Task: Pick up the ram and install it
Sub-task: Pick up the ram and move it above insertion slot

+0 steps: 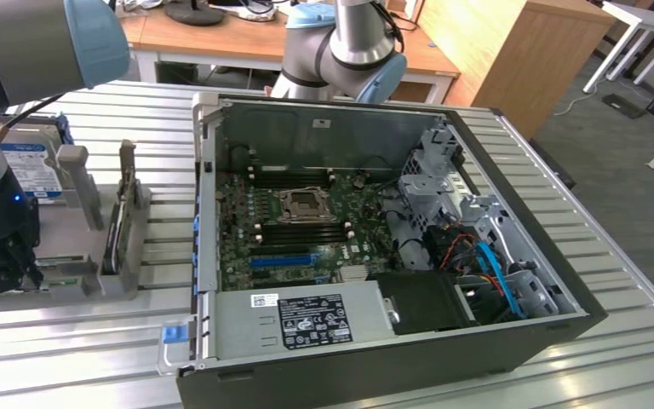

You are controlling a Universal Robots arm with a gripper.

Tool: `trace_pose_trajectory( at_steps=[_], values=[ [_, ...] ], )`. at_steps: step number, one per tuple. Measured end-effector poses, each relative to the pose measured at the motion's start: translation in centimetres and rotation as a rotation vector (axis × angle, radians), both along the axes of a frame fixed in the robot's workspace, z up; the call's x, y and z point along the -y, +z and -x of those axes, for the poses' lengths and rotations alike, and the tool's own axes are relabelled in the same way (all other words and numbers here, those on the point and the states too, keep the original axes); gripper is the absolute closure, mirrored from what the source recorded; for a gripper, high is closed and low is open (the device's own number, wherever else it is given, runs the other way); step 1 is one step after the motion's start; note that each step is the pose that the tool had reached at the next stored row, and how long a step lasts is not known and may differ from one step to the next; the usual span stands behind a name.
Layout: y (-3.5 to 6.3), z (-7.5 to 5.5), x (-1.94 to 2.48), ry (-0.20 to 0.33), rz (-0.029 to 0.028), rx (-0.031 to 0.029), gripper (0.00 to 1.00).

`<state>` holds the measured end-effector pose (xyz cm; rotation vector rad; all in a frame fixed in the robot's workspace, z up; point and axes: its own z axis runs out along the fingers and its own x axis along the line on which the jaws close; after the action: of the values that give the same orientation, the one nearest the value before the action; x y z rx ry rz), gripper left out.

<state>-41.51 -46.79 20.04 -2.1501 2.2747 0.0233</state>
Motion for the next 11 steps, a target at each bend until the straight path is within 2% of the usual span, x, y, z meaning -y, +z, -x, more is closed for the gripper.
trace_pose_trajectory(
  at_steps=[11],
  values=[
    [0.00,0.00,0.00,0.000,0.0000,0.0000,0.88]
  ],
)
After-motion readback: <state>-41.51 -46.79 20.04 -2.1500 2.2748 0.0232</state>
